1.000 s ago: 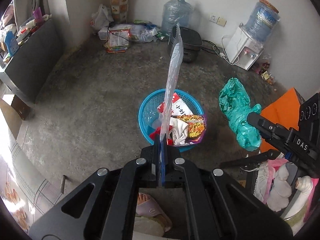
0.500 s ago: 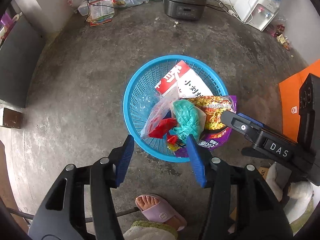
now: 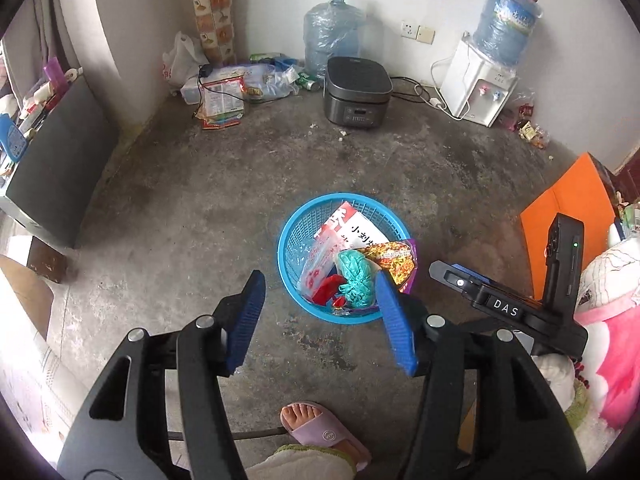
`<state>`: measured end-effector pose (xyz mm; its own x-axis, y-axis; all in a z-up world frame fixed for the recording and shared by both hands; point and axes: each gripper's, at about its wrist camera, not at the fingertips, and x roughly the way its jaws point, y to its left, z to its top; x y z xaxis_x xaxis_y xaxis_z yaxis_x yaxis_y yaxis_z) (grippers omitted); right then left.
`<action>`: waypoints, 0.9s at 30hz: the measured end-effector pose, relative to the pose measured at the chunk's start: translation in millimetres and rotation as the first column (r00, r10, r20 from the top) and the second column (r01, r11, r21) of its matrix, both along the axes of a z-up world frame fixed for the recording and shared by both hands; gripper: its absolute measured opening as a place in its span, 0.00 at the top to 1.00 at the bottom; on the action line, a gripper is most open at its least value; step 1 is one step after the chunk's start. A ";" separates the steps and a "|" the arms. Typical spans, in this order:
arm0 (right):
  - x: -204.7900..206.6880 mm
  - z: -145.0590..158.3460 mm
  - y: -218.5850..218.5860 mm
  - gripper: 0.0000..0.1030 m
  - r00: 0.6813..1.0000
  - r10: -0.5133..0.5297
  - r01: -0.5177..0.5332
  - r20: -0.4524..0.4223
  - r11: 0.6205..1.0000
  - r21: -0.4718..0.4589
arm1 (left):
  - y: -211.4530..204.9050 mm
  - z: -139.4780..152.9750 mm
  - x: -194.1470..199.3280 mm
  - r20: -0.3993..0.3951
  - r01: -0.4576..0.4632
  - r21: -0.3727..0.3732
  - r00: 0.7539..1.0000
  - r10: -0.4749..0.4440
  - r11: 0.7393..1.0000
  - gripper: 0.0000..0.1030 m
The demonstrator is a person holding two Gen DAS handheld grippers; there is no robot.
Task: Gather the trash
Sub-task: 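Open both grippers over the blue wastebasket to drop both bags, then move both grippers back to the gold package and Enaak snack bag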
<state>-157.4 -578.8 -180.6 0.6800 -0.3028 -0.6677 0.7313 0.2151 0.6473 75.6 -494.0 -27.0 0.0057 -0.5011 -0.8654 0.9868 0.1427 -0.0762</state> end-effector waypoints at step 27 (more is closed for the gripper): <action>155.4 161.5 276.3 0.36 0.611 0.790 -0.769 -0.042 0.581 -0.267 | 495.3 73.1 54.9 -0.215 -0.726 -0.222 0.687 0.694 0.651 0.25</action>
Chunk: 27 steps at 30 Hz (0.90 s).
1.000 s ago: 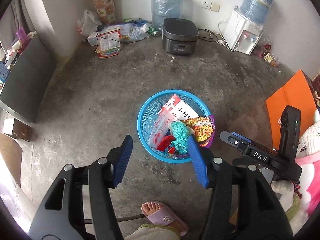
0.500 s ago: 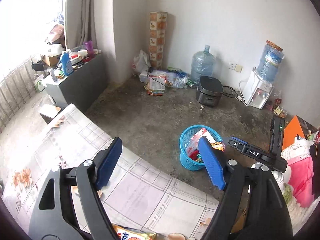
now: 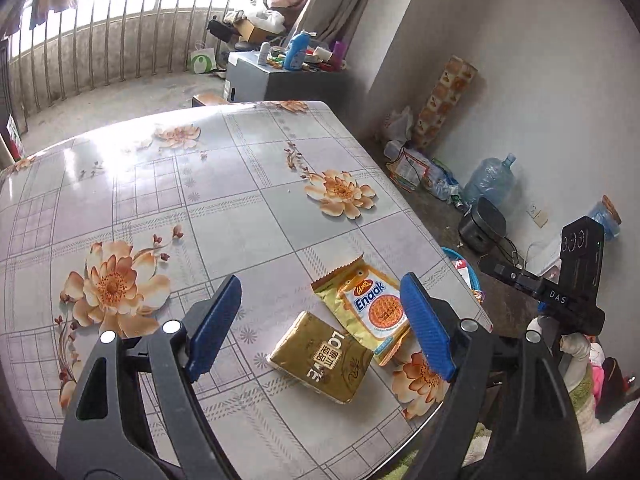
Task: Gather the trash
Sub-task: 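Move both grippers back to the gold package and Enaak snack bag, then grasp the gold LOVE package with the left gripper while the right grasps the Enaak bag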
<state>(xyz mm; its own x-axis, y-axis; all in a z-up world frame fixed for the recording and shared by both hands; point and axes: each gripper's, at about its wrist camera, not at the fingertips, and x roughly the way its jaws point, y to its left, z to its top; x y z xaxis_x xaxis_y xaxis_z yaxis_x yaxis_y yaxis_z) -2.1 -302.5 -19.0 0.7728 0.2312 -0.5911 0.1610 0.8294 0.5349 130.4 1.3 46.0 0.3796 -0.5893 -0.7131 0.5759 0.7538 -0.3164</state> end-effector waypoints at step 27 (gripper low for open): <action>35.6 -38.7 53.3 0.62 0.965 0.002 -0.017 -0.264 0.998 -0.055 | -43.5 -84.6 -31.4 0.123 0.190 0.232 0.967 -0.222 0.954 0.19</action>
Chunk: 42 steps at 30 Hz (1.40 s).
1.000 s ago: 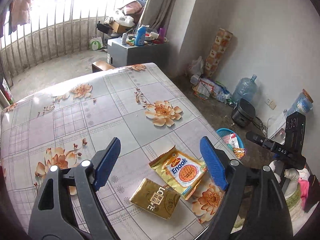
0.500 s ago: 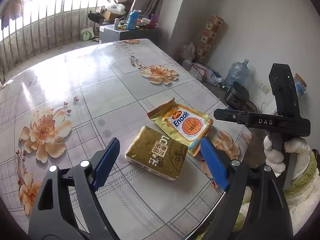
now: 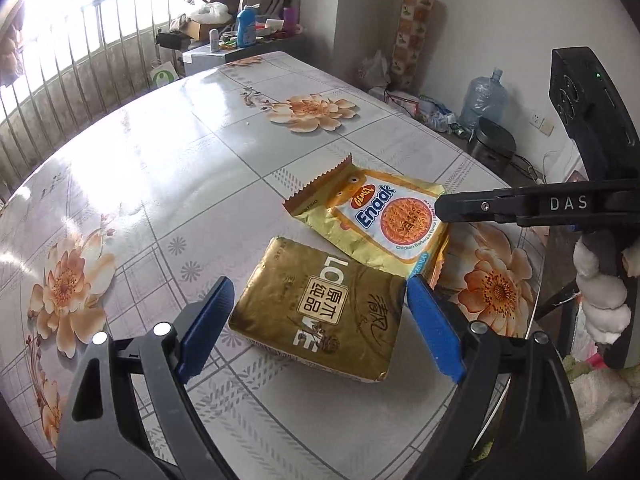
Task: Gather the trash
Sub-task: 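Grasp the gold LOVE package with the left gripper while the right grasps the Enaak bag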
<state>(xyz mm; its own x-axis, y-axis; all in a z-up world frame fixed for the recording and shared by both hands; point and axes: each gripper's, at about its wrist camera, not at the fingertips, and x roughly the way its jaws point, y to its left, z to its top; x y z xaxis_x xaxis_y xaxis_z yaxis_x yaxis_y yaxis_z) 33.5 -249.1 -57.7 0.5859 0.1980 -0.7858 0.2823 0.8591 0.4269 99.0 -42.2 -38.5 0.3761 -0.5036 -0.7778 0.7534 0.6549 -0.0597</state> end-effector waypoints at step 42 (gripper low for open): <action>2.3 8.2 -1.0 0.83 0.998 -0.056 0.056 0.002 0.981 -0.187 | -10.9 -10.0 2.2 -0.005 -0.049 0.051 0.999 0.049 0.998 0.21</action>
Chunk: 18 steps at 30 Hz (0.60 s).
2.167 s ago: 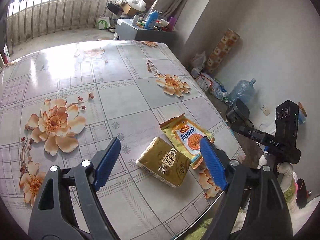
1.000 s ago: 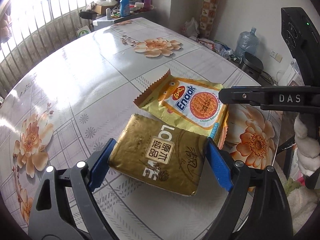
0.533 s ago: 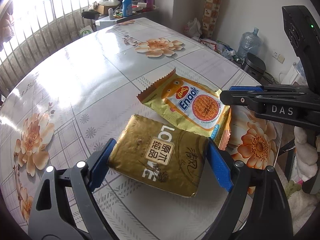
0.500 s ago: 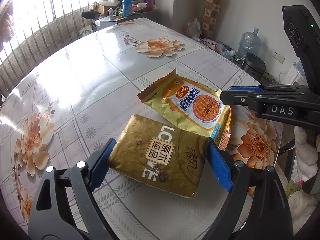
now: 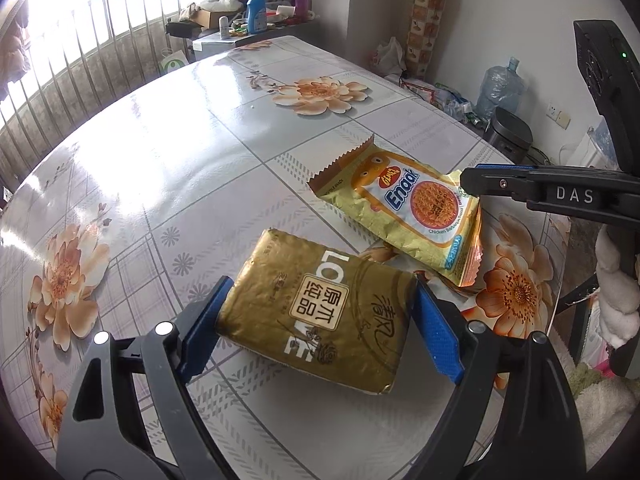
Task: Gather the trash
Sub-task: 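Grasp the gold LOVE package with the left gripper while the right grasps the Enaak bag, then lift both packages and carry them toward the blue wastebasket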
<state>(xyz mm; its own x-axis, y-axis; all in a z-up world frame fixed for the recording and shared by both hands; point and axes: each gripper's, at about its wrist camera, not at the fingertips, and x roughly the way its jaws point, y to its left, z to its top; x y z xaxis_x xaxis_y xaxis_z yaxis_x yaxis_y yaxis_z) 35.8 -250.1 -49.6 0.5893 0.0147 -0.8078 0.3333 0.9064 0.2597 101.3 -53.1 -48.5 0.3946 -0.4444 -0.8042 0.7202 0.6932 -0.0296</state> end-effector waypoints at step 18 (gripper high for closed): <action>-26.7 13.7 -26.6 0.84 0.991 -0.094 0.093 0.091 0.995 0.021 | 19.7 14.0 5.0 -0.006 -0.054 -0.050 0.999 0.053 0.997 0.23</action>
<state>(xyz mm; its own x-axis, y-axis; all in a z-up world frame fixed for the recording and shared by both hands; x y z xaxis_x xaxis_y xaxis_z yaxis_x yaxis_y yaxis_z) 9.2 -276.7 -35.9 0.6601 -0.0307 -0.7506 0.3905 0.8676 0.3079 106.2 -33.5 -34.5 0.4152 -0.4623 -0.7835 0.6818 0.7283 -0.0684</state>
